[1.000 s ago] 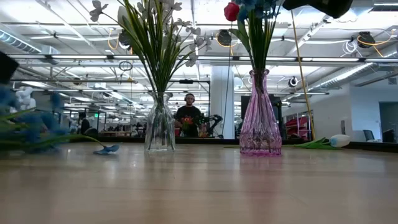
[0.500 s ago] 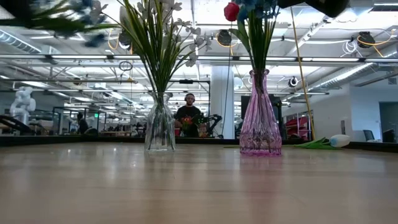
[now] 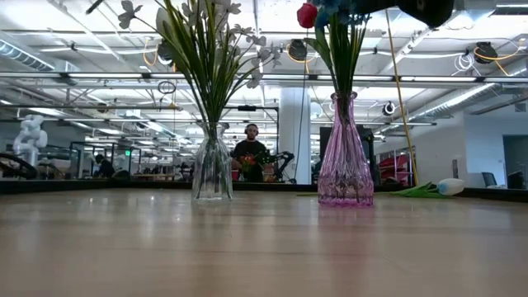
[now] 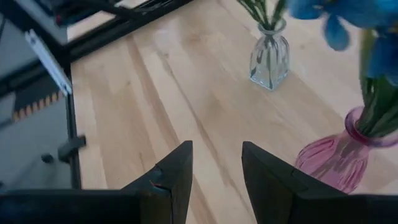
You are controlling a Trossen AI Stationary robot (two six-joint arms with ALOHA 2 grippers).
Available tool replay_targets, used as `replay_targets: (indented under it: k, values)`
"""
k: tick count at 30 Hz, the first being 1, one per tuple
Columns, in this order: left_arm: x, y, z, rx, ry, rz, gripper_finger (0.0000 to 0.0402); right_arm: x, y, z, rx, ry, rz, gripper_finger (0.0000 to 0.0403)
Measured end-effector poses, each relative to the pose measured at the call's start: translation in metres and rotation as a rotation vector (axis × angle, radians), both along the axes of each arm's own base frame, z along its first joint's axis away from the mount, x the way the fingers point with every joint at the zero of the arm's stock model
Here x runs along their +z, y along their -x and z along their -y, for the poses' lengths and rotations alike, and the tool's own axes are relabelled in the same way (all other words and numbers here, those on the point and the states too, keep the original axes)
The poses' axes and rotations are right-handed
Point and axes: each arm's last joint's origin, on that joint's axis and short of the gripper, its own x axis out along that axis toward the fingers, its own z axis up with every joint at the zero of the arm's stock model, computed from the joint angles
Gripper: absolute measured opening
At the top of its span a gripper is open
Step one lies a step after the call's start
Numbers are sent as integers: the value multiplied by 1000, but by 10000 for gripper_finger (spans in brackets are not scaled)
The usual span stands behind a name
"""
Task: Sort flowers into vase by color
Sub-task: Put the blue flowers into the pink vase
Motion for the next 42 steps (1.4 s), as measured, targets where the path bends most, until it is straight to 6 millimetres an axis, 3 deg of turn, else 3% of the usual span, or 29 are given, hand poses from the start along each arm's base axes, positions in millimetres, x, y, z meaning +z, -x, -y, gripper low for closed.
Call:
replay_targets:
  k: [5,9,13,19,26,32,42]
  values:
    - [48,-5,-6,-150,-178,77,8,4,0,8,-92,-95,28,130]
    - [83,-13,-6,-279,-321,174,8,20,7,16,-136,-78,98,130]
    - [101,-21,-7,-384,-417,247,8,42,21,27,-172,-28,189,130]
    - [99,-54,3,-528,-401,279,8,70,43,43,-102,44,245,130]
    - [91,-119,31,-601,-422,358,8,98,78,63,-9,106,294,130]
    - [81,-174,51,-602,-482,480,8,107,109,78,152,70,256,130]
    - [81,-267,71,-563,-491,488,8,123,150,101,291,120,316,130]
